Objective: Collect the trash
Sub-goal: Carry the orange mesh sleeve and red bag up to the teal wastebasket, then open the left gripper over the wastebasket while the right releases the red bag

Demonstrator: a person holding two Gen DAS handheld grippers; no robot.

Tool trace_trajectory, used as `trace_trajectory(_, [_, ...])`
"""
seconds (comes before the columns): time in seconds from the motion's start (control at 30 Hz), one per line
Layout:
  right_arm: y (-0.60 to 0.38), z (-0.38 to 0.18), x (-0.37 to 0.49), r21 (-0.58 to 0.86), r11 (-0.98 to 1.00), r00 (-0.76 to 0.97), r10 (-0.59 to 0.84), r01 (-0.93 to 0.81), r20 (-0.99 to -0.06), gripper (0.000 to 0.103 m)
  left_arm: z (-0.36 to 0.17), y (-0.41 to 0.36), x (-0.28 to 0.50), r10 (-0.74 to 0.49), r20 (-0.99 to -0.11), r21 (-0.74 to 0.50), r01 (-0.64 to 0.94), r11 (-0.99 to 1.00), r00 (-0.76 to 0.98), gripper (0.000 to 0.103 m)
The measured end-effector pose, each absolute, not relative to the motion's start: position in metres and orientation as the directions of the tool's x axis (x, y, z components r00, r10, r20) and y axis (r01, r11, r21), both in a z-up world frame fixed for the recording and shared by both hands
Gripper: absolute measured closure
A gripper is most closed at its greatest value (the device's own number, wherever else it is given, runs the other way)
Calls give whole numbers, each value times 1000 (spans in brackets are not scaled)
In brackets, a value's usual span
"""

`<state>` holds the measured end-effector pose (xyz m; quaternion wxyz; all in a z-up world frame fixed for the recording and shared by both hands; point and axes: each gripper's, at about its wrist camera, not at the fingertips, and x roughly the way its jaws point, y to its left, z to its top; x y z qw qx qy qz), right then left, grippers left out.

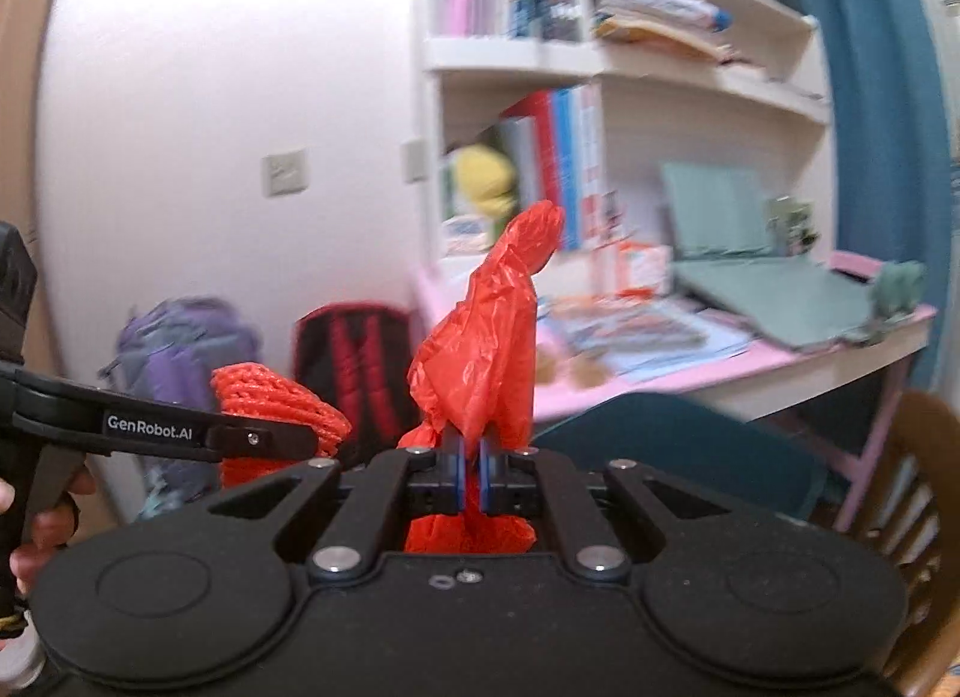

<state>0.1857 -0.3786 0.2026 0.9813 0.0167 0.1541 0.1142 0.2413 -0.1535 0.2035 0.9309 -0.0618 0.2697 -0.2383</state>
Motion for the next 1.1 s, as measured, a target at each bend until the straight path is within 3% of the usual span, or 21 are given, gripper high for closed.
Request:
trace_trajectory(0.4, [-466, 191, 242, 34, 998, 932, 52, -43, -358, 98, 211, -302, 301, -523, -481, -172, 510, 843, 704, 81])
trace_trajectory(0.9, [-478, 124, 287, 41, 999, 840, 38, -19, -542, 97, 138, -371, 375, -409, -650, -102, 460, 882, 641, 81])
trace_trajectory(1.1, [-477, 115, 290, 61, 998, 820, 44, -11, -570, 82, 121, -380, 384, -387, -709, -87, 471, 878, 589, 78])
